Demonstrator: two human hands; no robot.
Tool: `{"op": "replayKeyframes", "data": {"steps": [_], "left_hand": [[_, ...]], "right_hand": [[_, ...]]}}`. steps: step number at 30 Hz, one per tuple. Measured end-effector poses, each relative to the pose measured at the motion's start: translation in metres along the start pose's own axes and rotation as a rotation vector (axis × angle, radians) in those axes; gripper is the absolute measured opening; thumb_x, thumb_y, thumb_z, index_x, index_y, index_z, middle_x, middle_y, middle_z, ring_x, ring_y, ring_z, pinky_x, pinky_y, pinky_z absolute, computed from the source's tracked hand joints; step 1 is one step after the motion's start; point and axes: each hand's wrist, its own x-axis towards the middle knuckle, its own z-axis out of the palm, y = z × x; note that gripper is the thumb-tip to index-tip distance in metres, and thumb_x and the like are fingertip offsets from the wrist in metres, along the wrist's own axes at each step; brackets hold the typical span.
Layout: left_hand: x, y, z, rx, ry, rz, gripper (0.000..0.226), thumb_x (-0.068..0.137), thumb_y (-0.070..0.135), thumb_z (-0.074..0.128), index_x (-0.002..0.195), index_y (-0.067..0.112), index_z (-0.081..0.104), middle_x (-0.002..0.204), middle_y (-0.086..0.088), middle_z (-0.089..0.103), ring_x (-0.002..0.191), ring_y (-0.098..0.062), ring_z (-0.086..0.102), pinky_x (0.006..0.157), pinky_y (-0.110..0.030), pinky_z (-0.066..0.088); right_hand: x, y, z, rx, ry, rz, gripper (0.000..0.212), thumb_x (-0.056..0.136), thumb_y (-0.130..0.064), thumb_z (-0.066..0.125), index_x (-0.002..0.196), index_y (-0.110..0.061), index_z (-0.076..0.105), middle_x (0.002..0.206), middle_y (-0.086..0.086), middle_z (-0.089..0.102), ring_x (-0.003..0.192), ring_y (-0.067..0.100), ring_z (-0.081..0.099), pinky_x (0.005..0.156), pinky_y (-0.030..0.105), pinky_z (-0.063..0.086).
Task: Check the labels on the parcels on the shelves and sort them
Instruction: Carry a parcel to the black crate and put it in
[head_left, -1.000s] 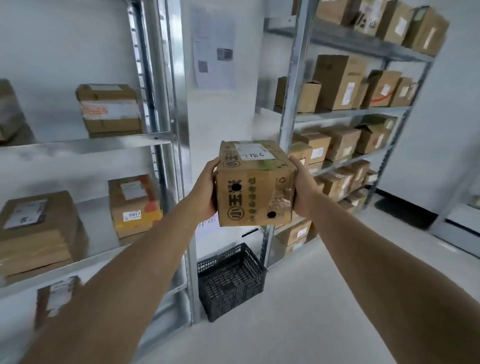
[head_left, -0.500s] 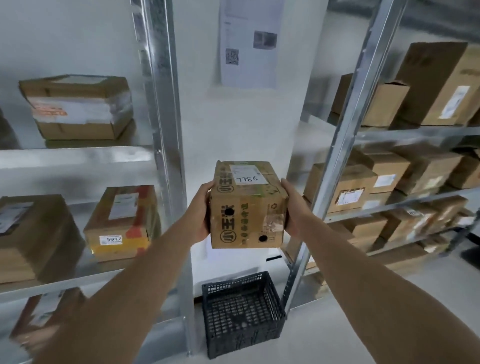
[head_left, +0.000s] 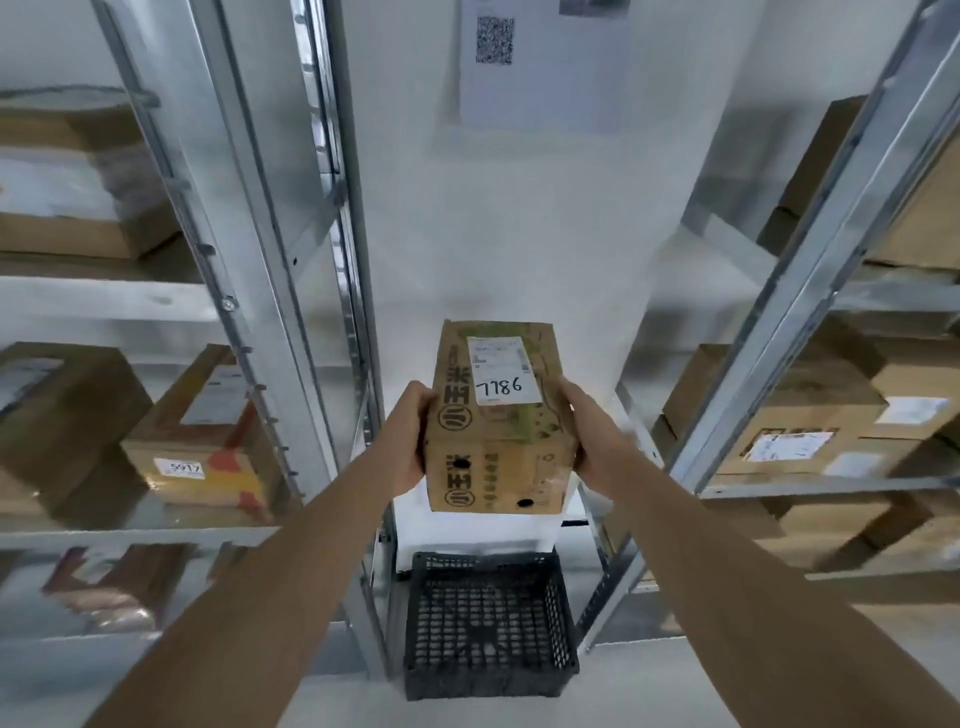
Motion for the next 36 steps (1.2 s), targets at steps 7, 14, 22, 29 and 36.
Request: {"op": "replayKeyframes", "data": {"steps": [7, 14, 22, 29, 36], "left_hand": [[0.055, -0.088, -0.031, -0.001, 0.240, -0.200, 0.029, 0.096, 0.026, 0.035, 0.096, 0.013, 0.061, 0.088, -0.008, 0.072, 0.075, -0.022, 0.068, 0.067, -0.029, 0.055], [0.146, -0.243, -0.092, 0.103, 0.271, -0.372, 0.037, 0.103, 0.046, 0.051, 0.109, 0.015, 0.071, 0.092, -0.006, 0.080, 0.076, -0.021, 0.076, 0.068, -0.033, 0.057], [0.249, -0.407, -0.172, 0.150, 0.295, -0.374, 0.040, 0.104, 0.045, 0.051, 0.121, 0.012, 0.067, 0.103, -0.010, 0.079, 0.097, -0.032, 0.074, 0.087, -0.044, 0.059], [0.305, -0.522, -0.223, 0.135, 0.305, -0.395, 0.036, 0.104, 0.043, 0.052, 0.120, 0.015, 0.068, 0.102, -0.009, 0.079, 0.096, -0.029, 0.075, 0.083, -0.040, 0.059], [0.347, -0.601, -0.259, 0.208, 0.295, -0.393, 0.041, 0.102, 0.048, 0.054, 0.128, 0.018, 0.064, 0.107, -0.009, 0.078, 0.100, -0.031, 0.074, 0.096, -0.050, 0.057]], "right_hand": [[0.075, 0.094, -0.015, -0.050, -0.025, 0.177, 0.042, 0.098, -0.045, 0.061, 0.131, -0.022, 0.047, 0.118, 0.001, 0.067, 0.110, 0.020, 0.065, 0.101, 0.047, 0.053], [0.167, 0.274, -0.010, -0.076, -0.019, 0.326, 0.041, 0.100, -0.043, 0.060, 0.131, -0.022, 0.046, 0.114, 0.004, 0.070, 0.097, 0.024, 0.072, 0.080, 0.040, 0.060], [0.272, 0.457, -0.002, -0.031, -0.022, 0.342, 0.040, 0.101, -0.036, 0.060, 0.137, -0.027, 0.046, 0.118, 0.002, 0.071, 0.100, 0.023, 0.072, 0.078, 0.038, 0.060], [0.328, 0.580, -0.002, -0.030, -0.029, 0.364, 0.035, 0.100, -0.036, 0.060, 0.135, -0.032, 0.055, 0.119, -0.002, 0.071, 0.107, 0.021, 0.069, 0.087, 0.041, 0.058], [0.362, 0.651, -0.005, -0.046, -0.027, 0.365, 0.031, 0.100, -0.031, 0.060, 0.130, -0.028, 0.059, 0.115, 0.001, 0.071, 0.105, 0.022, 0.068, 0.081, 0.038, 0.058]]}}
